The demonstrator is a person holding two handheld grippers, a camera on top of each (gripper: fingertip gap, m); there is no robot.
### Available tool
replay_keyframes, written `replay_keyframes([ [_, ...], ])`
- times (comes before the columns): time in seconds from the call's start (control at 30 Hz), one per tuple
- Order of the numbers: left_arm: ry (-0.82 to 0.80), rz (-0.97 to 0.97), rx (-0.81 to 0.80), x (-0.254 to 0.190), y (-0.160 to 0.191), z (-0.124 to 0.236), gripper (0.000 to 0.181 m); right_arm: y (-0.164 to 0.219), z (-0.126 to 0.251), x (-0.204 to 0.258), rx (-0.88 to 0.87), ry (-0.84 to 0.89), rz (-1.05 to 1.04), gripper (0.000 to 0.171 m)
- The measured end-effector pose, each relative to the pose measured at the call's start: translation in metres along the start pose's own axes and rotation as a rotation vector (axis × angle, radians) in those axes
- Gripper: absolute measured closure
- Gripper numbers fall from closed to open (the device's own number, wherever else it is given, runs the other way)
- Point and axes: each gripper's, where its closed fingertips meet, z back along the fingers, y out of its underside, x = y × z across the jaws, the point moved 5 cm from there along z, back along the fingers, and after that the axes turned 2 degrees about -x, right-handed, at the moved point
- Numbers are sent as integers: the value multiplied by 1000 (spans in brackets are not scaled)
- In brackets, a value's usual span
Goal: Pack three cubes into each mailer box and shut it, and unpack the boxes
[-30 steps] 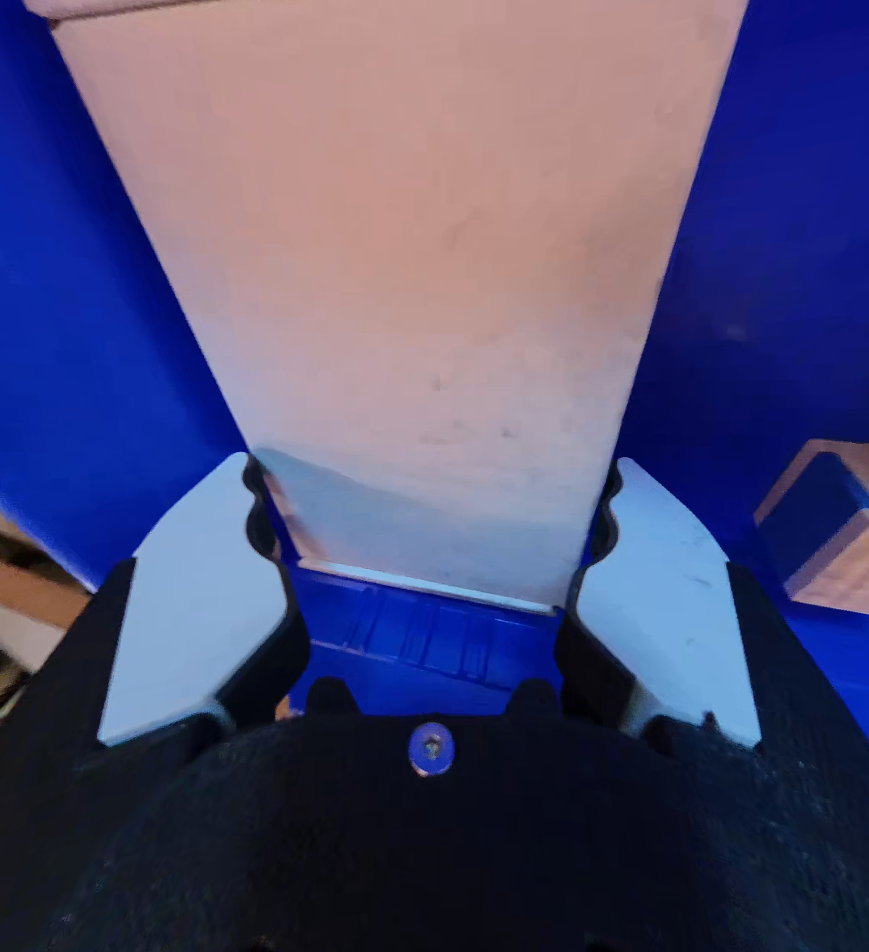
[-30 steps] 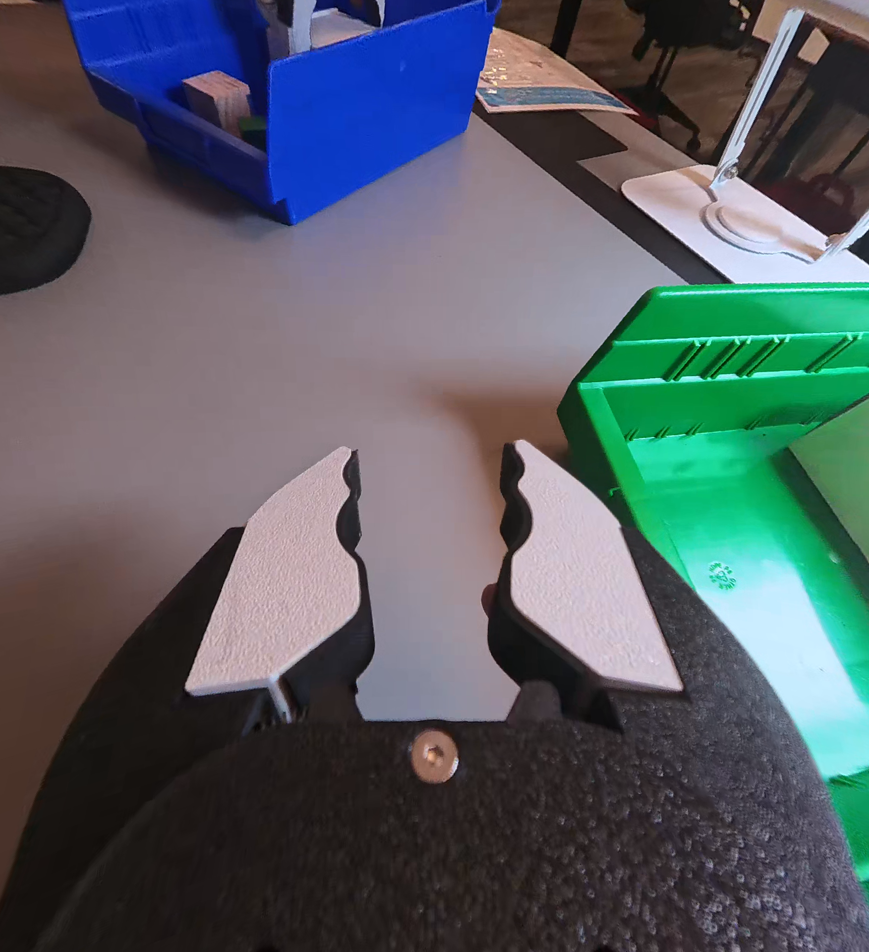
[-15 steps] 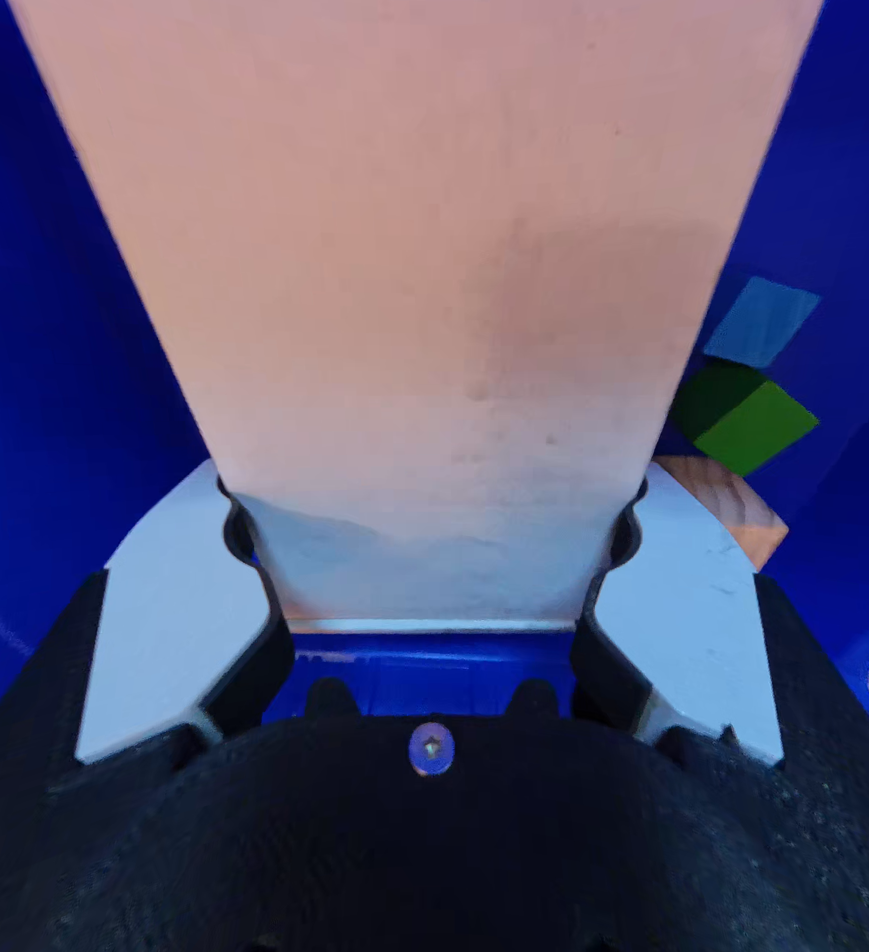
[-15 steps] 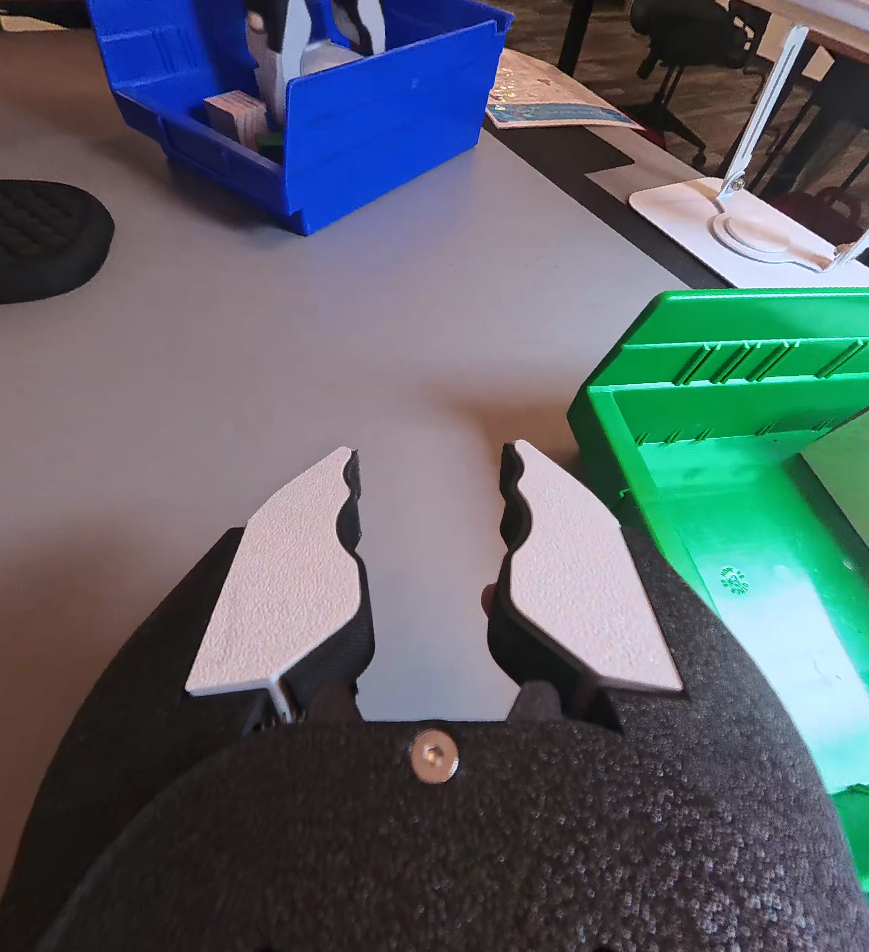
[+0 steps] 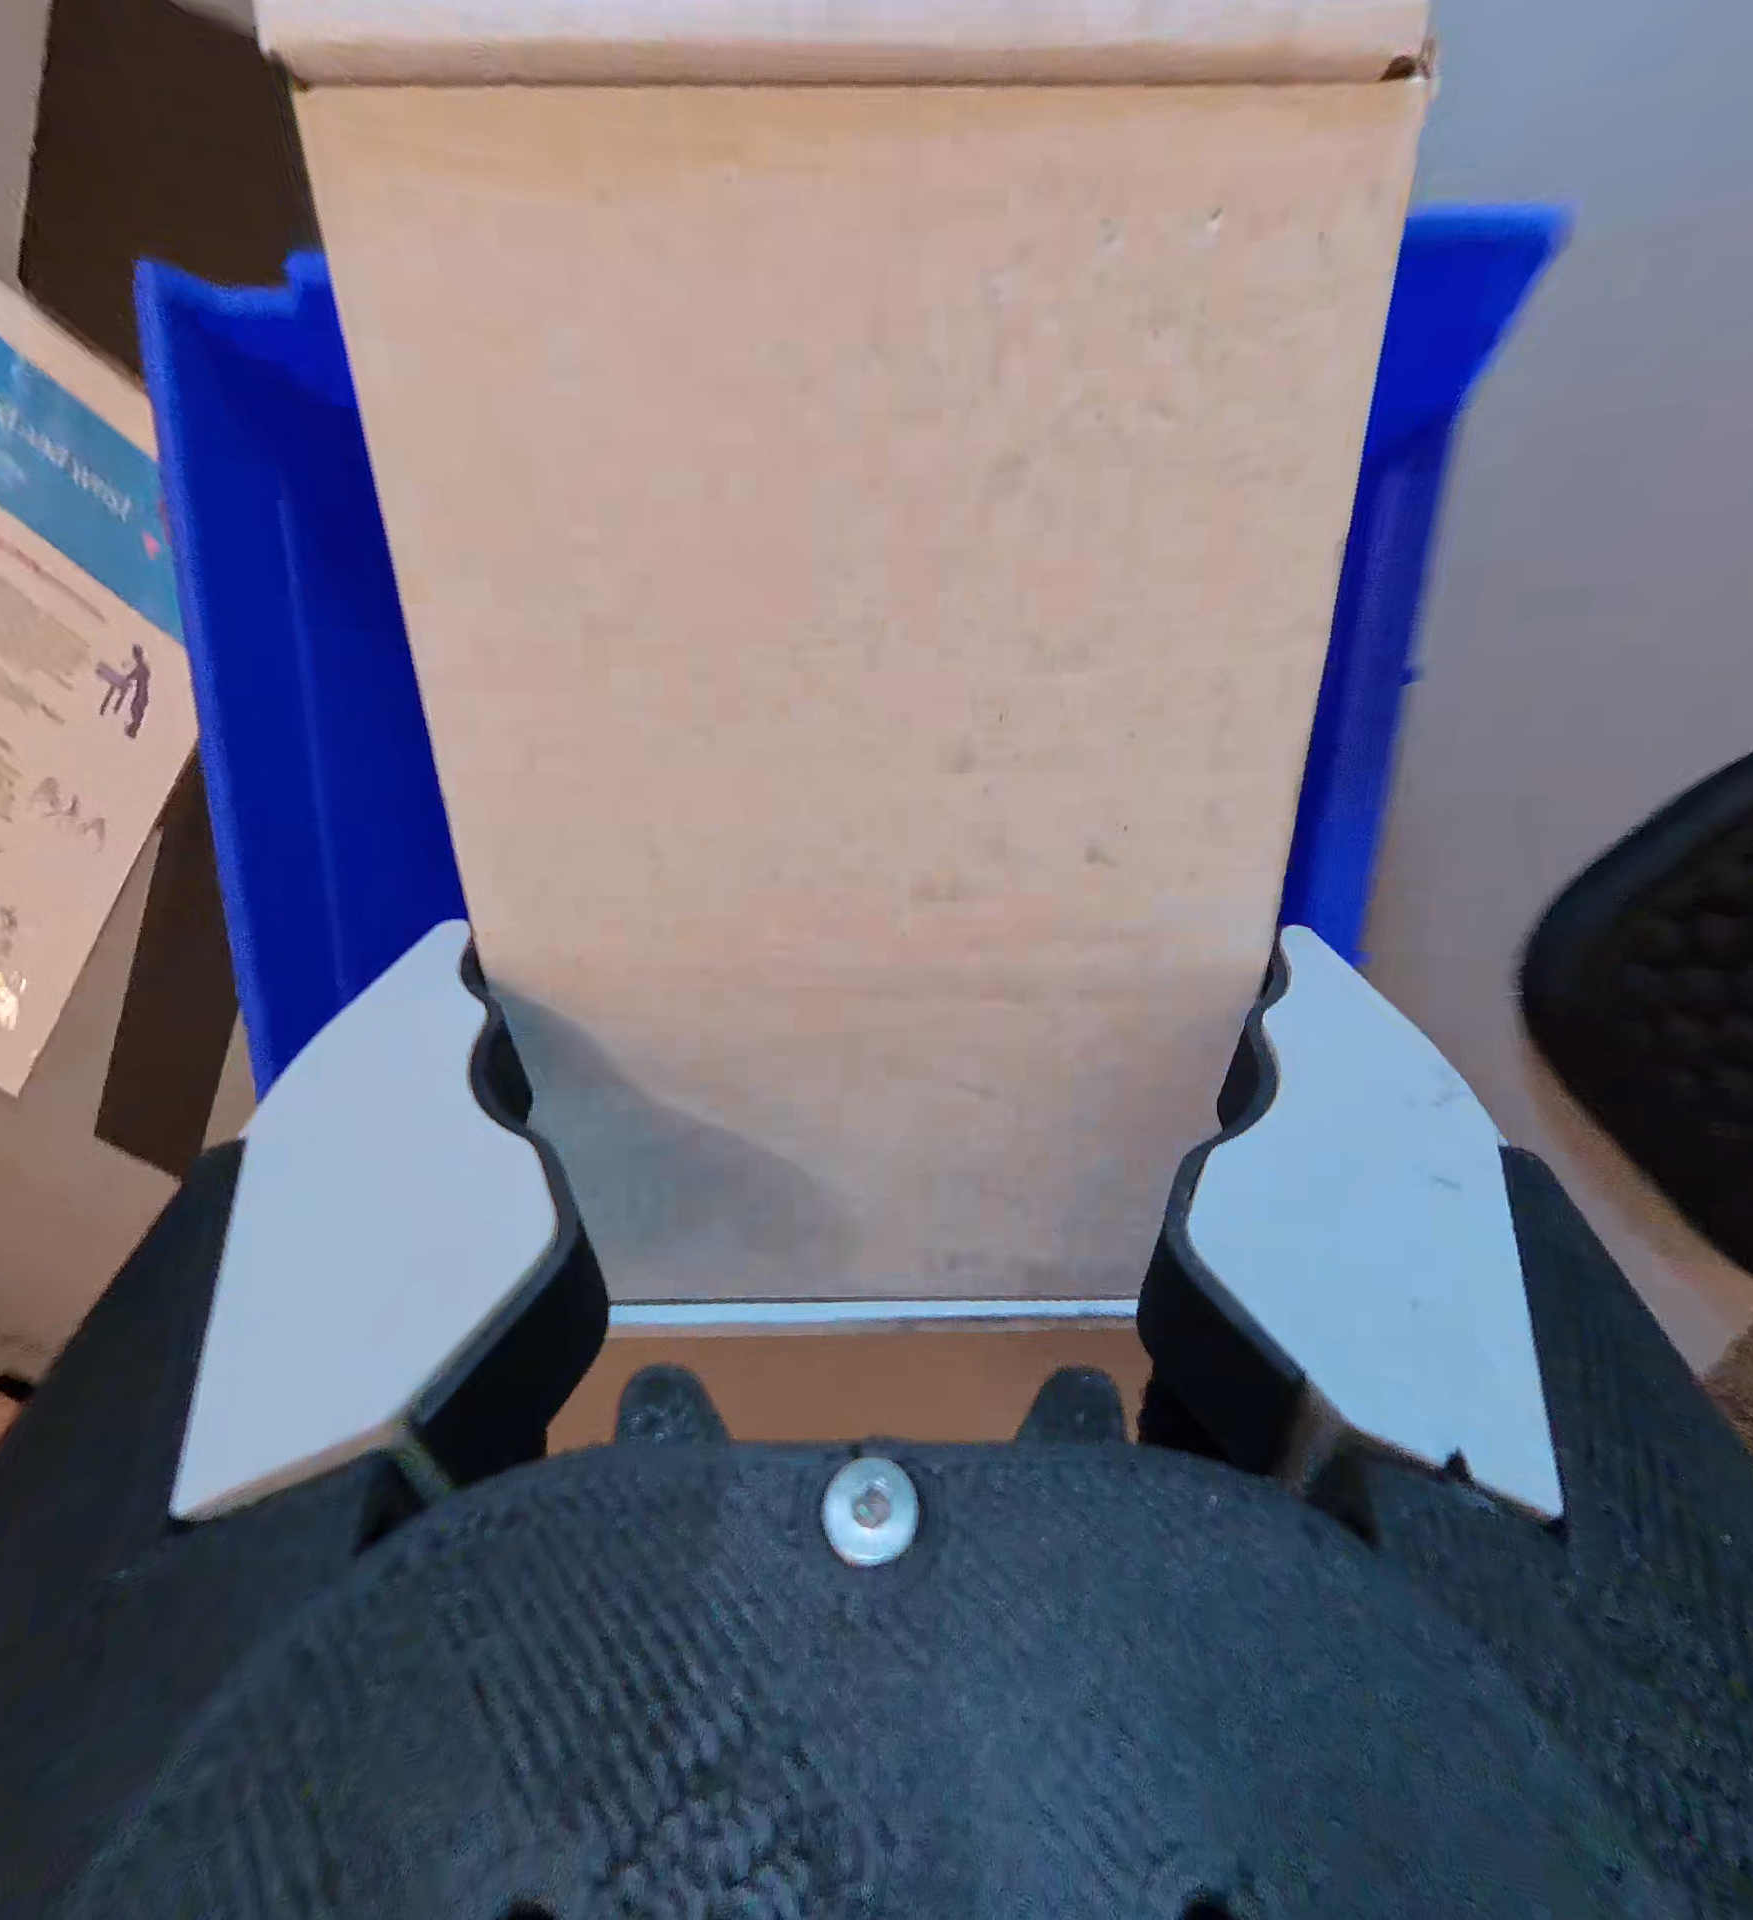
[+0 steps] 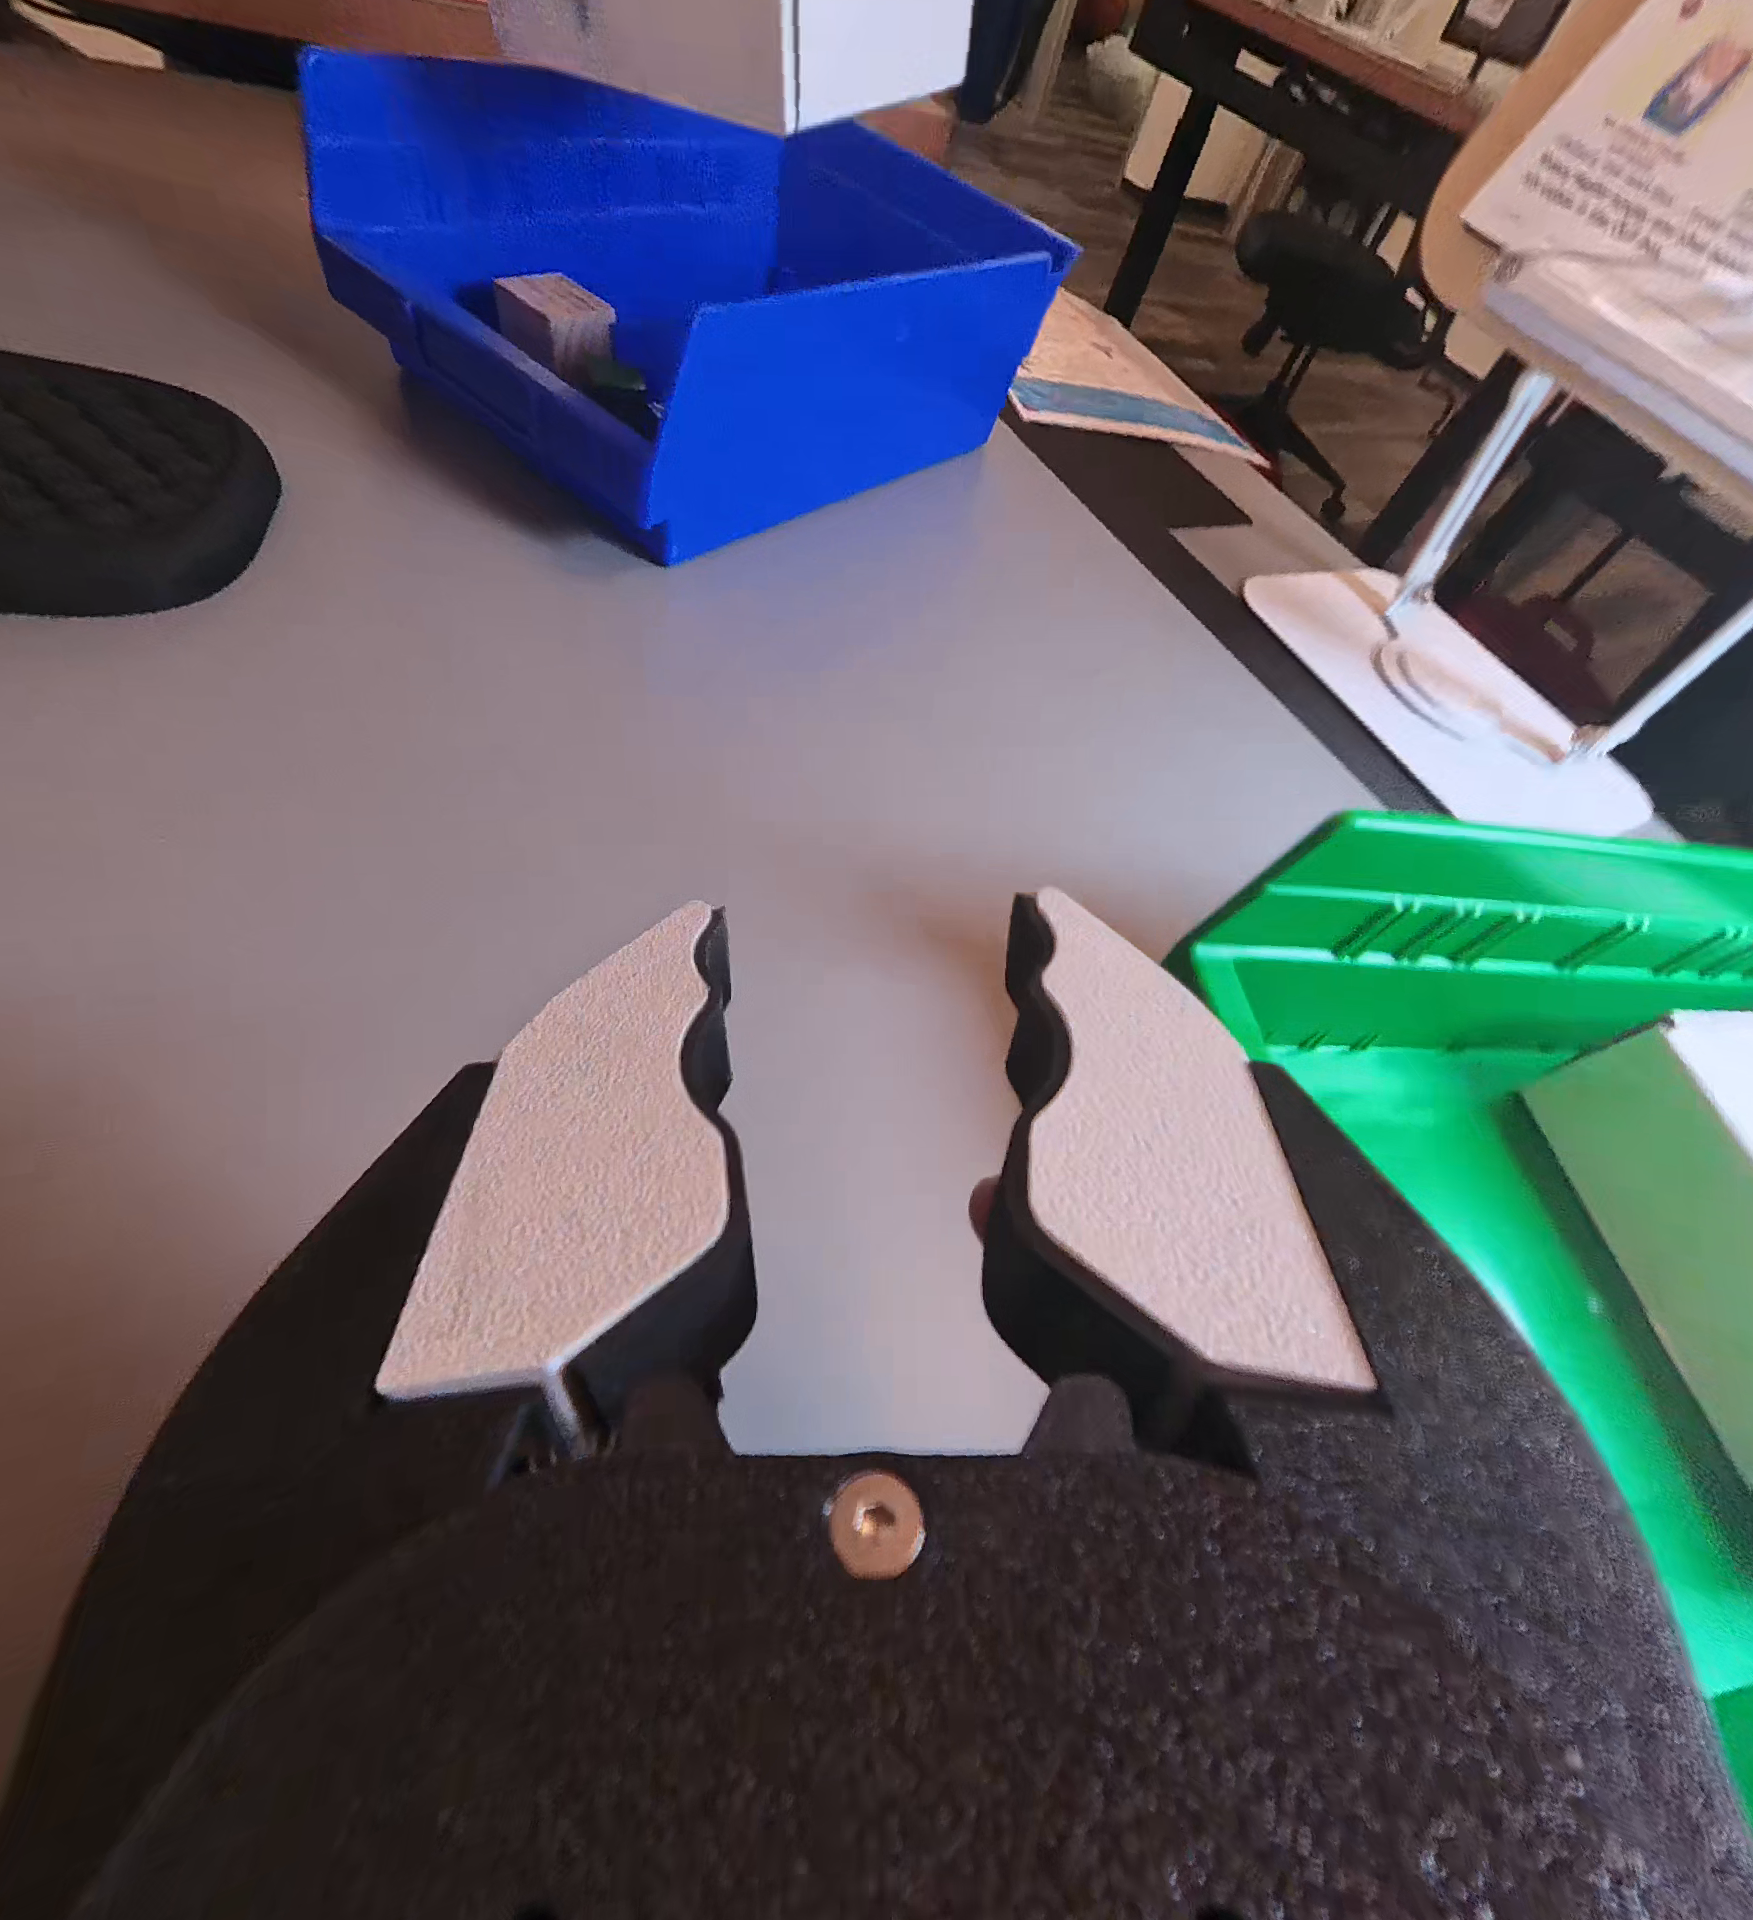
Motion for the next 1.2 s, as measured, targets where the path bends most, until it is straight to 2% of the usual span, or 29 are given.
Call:
replay_keyframes([
  [0.07, 70, -34, -75, -28, -15, 13, 49, -12, -4, 7, -22, 14, 87, 116],
  [0.17, 226, -133, -149, -83, -44, 15, 49, -37, -12, 21, -80, 29, 275, 111],
  [0.27, 437, -228, -190, -144, -72, -2, 49, -62, -20, 42, -136, 25, 488, 108],
  [0.37, 609, -307, -180, -194, -92, -28, 49, -80, -25, 64, -169, 74, 740, 92],
  [0.47, 740, -350, -169, -227, -107, -51, 49, -81, -32, 89, -125, 88, 998, 79],
  [0.5, 769, -357, -162, -234, -111, -58, 49, -80, -33, 97, -128, 99, 1074, 81],
  [0.57, 821, -376, -141, -247, -116, -70, 49, -75, -31, 107, -131, 79, 1123, 98],
  [0.63, 812, -391, -125, -254, -117, -81, 49, -65, -28, 106, -93, 30, 1071, 102],
  [0.7, 834, -319, -207, -255, -124, -83, 52, -56, -21, 100, -95, -16, 950, 103],
  [0.73, 823, -300, -265, -254, -127, -81, 61, -49, -18, 96, -79, -56, 850, 103],
  [0.87, 676, -307, -534, -249, -127, -67, 68, -19, -9, 66, -94, -121, 396, 103],
  [0.97, 474, -271, -720, -246, -124, -71, 73, -1, -3, 46, -131, -177, 94, 103],
  [1.03, 347, -231, -795, -247, -124, -85, 75, 9, -3, 37, -141, -206, -25, 103],
  [1.17, 193, -117, -841, -252, -136, -121, 84, 22, -14, 35, -111, -276, -153, 103],
  [1.2, 154, -89, -844, -248, -137, -126, 98, 26, -16, 33, -84, -282, -160, 103],
])
